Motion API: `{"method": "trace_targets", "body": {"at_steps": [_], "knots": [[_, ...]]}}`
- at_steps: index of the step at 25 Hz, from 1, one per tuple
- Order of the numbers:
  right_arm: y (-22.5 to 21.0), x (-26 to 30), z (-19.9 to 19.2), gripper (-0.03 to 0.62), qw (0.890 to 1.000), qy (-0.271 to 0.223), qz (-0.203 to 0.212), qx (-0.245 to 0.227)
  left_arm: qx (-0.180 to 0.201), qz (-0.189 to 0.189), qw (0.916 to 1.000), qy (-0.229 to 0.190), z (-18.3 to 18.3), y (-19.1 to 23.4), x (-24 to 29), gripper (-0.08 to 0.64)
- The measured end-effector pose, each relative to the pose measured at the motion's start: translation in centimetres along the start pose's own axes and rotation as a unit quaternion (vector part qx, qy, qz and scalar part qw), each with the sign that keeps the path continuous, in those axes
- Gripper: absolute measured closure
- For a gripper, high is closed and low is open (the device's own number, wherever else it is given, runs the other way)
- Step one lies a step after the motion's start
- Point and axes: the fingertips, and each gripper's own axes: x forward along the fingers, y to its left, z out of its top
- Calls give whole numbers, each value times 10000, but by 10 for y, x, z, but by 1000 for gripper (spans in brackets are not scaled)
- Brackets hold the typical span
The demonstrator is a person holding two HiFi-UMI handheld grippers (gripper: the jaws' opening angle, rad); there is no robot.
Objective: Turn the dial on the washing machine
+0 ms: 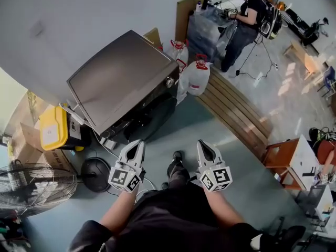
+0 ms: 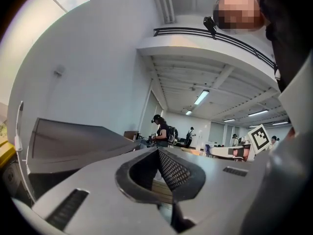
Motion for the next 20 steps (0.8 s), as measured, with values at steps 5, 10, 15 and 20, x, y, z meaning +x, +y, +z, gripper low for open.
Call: {"method": "trace_targets", "body": {"at_steps": [5,10,15,20], "knots": [[-30,63,18,569,9998,32,184,64,173,-84,9998,97,15,10,57,545],[-45,120,36,569,9982,98,592,21,278,109,9995,88,37,24,106,545],[-61,167,33,569,9959,176,889,-16,368,327,9986,168,40,40,140,545],[-76,205,29,569,9951,238,959,39,432,414,9979,247,42,56,170,545]]}}
